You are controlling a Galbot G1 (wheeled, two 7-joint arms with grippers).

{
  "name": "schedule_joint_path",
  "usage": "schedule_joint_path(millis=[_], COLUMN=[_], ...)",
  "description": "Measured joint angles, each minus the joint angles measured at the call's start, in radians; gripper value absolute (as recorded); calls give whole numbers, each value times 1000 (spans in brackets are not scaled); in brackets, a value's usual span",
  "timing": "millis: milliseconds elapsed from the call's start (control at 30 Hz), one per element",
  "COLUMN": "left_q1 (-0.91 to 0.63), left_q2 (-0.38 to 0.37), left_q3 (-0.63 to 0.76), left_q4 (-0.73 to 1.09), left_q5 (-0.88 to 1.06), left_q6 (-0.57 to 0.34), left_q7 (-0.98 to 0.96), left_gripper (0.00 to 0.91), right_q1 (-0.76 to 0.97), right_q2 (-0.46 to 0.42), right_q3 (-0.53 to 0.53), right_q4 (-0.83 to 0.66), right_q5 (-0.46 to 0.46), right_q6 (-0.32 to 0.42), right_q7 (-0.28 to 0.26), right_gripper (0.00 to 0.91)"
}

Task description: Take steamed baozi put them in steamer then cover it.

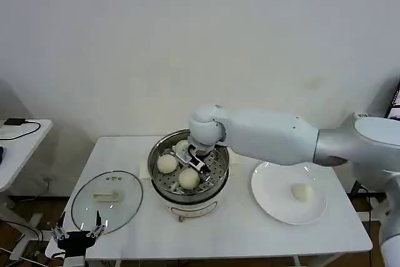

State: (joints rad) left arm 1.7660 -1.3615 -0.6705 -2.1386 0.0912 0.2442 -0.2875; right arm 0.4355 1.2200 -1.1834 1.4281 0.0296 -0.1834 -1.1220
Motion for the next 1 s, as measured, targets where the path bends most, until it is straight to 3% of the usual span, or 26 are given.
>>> schedule_joint_path(millis=[233,433,733,1000], left_q1=[-13,-18,-31,-30], left_q2=[16,34,48,52], left_q3=[-8,-19,3,34], left_q4=[1,-6,-5,-5], left_q5=[-8,-26,-26,-14], left_q6=[10,15,15,15], left_q7=[4,8,8,8], left_gripper=[907,907,907,907], right_q1=[44,85,72,-50], right_q2=[-55,-171,-455,-682], right_q3=[35,60,73,142], right_q4=[21,47,105,144], right_q5=[35,58,31,-40], right_q6=[-22,-50,-69,-69], right_q7=[12,18,27,34], right_gripper=[907,907,907,907])
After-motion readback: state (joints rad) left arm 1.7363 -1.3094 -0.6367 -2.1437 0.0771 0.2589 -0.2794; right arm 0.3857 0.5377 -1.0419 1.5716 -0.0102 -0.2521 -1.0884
